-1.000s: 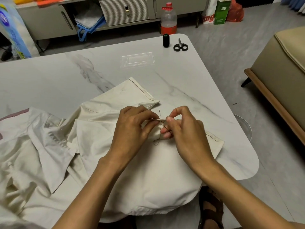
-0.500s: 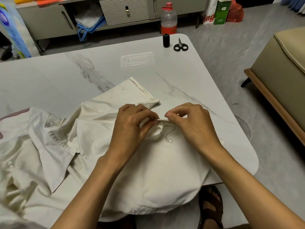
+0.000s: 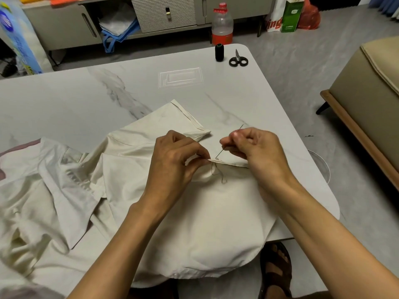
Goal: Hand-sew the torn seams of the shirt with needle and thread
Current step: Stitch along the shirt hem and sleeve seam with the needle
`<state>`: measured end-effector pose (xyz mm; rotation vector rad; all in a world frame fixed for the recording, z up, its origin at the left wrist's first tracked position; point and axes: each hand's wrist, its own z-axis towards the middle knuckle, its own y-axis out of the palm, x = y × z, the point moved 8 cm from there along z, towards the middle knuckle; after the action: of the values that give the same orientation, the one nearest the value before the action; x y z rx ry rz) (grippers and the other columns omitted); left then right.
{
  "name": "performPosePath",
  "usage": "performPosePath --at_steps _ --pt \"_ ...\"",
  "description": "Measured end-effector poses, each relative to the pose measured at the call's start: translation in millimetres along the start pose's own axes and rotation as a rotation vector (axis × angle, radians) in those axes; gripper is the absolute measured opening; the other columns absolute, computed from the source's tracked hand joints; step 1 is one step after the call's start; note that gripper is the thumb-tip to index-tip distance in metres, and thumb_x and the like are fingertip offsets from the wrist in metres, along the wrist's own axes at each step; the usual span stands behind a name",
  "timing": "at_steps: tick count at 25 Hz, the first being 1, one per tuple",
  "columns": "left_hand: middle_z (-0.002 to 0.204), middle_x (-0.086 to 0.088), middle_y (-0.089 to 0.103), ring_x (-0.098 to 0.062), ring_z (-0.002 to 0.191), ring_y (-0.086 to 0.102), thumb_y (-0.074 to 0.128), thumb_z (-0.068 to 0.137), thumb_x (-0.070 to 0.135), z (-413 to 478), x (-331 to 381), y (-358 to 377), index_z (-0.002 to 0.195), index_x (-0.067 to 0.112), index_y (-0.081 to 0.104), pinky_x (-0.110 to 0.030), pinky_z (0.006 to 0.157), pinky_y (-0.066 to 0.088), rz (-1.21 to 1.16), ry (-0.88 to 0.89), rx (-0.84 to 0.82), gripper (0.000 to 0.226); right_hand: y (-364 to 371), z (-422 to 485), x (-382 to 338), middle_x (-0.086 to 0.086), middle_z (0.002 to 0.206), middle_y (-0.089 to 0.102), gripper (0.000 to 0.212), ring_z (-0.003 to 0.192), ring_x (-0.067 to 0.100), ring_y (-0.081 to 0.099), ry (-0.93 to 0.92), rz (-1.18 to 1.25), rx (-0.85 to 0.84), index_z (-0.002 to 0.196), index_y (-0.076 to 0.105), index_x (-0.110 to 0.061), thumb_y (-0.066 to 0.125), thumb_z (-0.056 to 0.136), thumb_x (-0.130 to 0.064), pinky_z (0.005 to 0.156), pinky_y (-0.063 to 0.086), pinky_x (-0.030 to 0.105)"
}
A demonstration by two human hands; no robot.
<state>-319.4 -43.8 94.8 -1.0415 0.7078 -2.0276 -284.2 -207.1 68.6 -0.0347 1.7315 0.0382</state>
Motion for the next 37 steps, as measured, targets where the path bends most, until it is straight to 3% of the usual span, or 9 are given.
performPosePath --at_steps 3,6,10,14,18,24,27,30,37 --pt "0.076 0.016 0.064 -0.009 0.075 0.04 0.074 0.082 0.028 -1.7 -1.0 2.8 0.081 0.022 0.071 -0.029 0.072 0.034 -0.009 -0.011 -0.039 0.007 -4.4 1.0 -1.0 0.004 0.078 0.074 0.015 0.074 0.019 0.072 0.033 0.249 0.031 0.093 0.059 -0.008 0.047 0.102 -0.01 0.072 0.059 0.025" --pt "0.075 0.018 0.06 -0.001 0.063 0.042 0.074 0.082 0.028 -4.1 -3.5 3.1 0.08 0.02 0.072 -0.025 0.06 0.036 -0.084 -0.05 -0.057 0.008 -3.6 0.9 -1.3 0.0 0.071 0.068 0.014 0.069 0.019 0.068 0.005 0.237 0.039 0.097 0.062 -0.008 0.049 0.101 -0.006 0.076 0.059 0.027" --pt "0.071 0.022 0.055 0.004 0.06 0.047 0.076 0.081 0.021 -5.8 -3.2 3.8 0.08 0.016 0.072 -0.011 0.061 0.033 -0.142 -0.055 -0.072 0.006 -0.3 -1.3 -3.9 -0.002 0.07 0.069 0.016 0.071 0.017 0.069 -0.037 0.207 0.024 0.099 0.068 -0.007 0.053 0.099 -0.004 0.081 0.059 0.029" --pt "0.068 0.01 0.061 -0.007 0.059 0.056 0.079 0.08 0.007 -9.2 -4.9 3.2 0.081 0.01 0.071 -0.017 0.058 0.042 -0.171 -0.05 -0.07 0.009 0.4 -4.7 -12.8 0.005 0.076 0.071 0.018 0.074 0.018 0.07 -0.079 0.246 0.044 0.088 0.067 -0.005 0.052 0.099 -0.005 0.079 0.059 0.027" --pt "0.075 0.005 0.067 -0.011 0.068 0.059 0.076 0.081 0.008 -14.7 -8.0 1.8 0.083 0.009 0.071 -0.027 0.065 0.049 -0.17 -0.037 -0.058 0.005 2.7 -11.7 -29.9 0.004 0.077 0.072 0.02 0.079 0.022 0.072 -0.147 0.292 -0.004 0.089 0.064 -0.005 0.048 0.101 -0.007 0.081 0.058 0.028" --pt "0.086 0.003 0.07 -0.012 0.079 0.065 0.072 0.081 -0.011 -33.1 -21.8 -2.8 0.086 0.008 0.071 -0.035 0.075 0.053 -0.175 -0.077 -0.078 0.02 2.9 -33.5 -56.3 -0.002 0.066 0.062 0.017 0.063 0.014 0.064 -0.23 0.287 -0.116 0.094 0.064 -0.006 0.049 0.101 -0.007 0.082 0.06 0.039" --pt "0.089 0.003 0.069 -0.014 0.085 0.067 0.068 0.079 -0.019 -42.8 -30.9 -5.6 0.086 0.007 0.07 -0.033 0.078 0.053 -0.19 -0.109 -0.096 0.027 -2.4 -43.6 -64.5 -0.002 0.064 0.059 0.017 0.057 0.011 0.059 -0.217 0.301 -0.177 0.094 0.064 -0.006 0.048 0.101 -0.006 0.07 0.058 0.033" --pt "0.094 0.004 0.069 -0.003 0.093 0.065 0.068 0.076 -0.024 -50.2 -39.6 -8.7 0.085 0.003 0.069 -0.02 0.084 0.052 -0.139 -0.095 -0.095 0.029 -9.6 -49.7 -69.1 0.0 0.065 0.058 0.017 0.057 0.012 0.053 -0.166 0.343 -0.244 0.093 0.064 -0.005 0.049 0.1 -0.005 0.059 0.053 0.026" --pt "0.102 0.002 0.072 -0.006 0.1 0.066 0.065 0.076 -0.023 -48.0 -46.0 -15.6 0.085 0.004 0.071 -0.026 0.089 0.053 -0.13 -0.195 -0.035 0.029 -6.0 -43.9 -40.3 0.004 0.068 0.062 0.019 0.059 0.013 0.058 -0.066 0.144 -0.27 0.093 0.067 -0.001 0.05 0.1 -0.005 0.064 0.059 0.029"
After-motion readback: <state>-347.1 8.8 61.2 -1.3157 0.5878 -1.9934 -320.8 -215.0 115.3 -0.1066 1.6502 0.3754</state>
